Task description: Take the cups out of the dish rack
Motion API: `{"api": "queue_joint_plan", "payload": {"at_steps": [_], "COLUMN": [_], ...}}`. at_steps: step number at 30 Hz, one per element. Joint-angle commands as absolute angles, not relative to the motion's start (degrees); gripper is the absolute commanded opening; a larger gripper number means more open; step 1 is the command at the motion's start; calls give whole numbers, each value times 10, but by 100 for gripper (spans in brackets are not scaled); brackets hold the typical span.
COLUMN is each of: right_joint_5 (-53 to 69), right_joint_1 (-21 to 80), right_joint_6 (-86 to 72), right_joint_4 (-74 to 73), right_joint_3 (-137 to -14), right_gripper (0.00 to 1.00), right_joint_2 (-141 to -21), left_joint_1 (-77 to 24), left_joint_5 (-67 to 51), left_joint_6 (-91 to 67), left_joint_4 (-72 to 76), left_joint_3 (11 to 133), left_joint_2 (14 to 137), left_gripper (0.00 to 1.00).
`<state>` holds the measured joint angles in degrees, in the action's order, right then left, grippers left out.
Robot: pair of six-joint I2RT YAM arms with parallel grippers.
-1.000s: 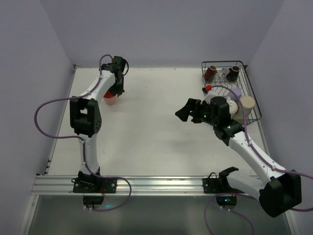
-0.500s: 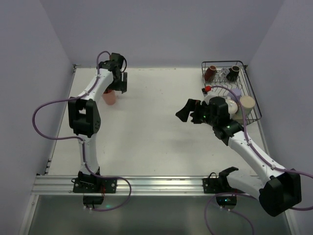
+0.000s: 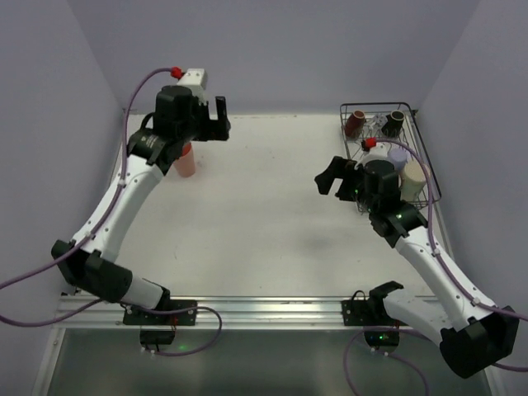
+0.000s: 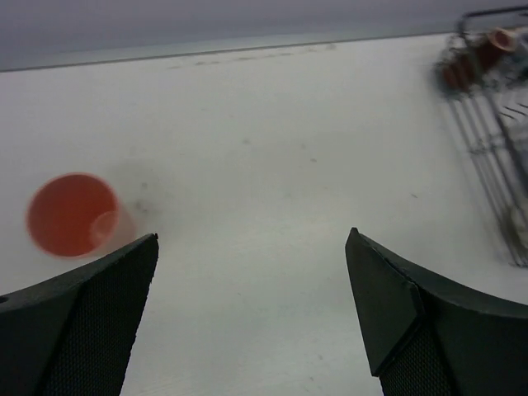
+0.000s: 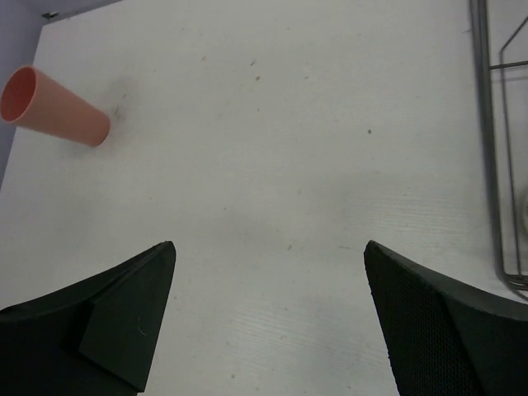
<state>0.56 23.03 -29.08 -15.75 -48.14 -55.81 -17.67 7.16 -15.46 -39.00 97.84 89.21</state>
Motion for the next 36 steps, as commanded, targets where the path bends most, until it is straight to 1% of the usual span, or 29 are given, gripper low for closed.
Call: {"api": "queue_joint_plan", "payload": {"at_steps": [1, 2, 6, 7, 8, 11, 13, 17, 20, 23, 29, 32, 33, 36], "right_joint_5": [-124, -167, -242, -250, -256, -260, -244, -226, -203, -179, -160, -157, -160, -185], "right_joint_1": [214, 205, 157, 143, 109, 55, 37, 29, 18, 10, 3, 4, -13, -15], "right_joint_6": [-260, -258, -254, -253, -254, -256, -257, -259, -257, -247, -240, -238, -236, -230], "right_joint_4": [-206, -221, -248, -250, -254, -254, -254, -254, -254, -253, -254, -257, -258, -270], "right_joint_3": [-526, -533, -538, -537, -536, -535, -538, -551, -563, -583, -607, -611, -611, -610], "right_gripper": [99, 99, 99, 99, 99, 99, 99, 99, 99, 99, 99, 99, 99, 99], "right_joint_2": [-547, -551, -558, -555, -555, -557, -579, -622, -643, -670, -720, -737, -741, -749], "left_joint_1": [-262, -285, -309, -314, -316, -318, -321, -329, -328, -329, -328, -329, -328, -329], "left_joint_5": [-45, -64, -101, -132, -149, -208, -229, -230, -214, -234, -221, -223, -222, -217], "left_joint_6": [-165, -177, -186, -186, -185, -174, -164, -156, -153, -157, -153, -151, -150, -149], "left_joint_4": [-261, -216, -164, -157, -152, -150, -149, -126, -133, -131, -128, -128, -128, -129], "left_joint_3": [853, 788, 677, 659, 637, 602, 585, 530, 521, 522, 519, 519, 519, 519], "left_joint_2": [798, 778, 687, 653, 638, 588, 557, 523, 524, 517, 504, 512, 513, 513], "left_gripper": [99, 99, 100, 100, 100, 100, 100, 100, 100, 100, 100, 100, 100, 100]}}
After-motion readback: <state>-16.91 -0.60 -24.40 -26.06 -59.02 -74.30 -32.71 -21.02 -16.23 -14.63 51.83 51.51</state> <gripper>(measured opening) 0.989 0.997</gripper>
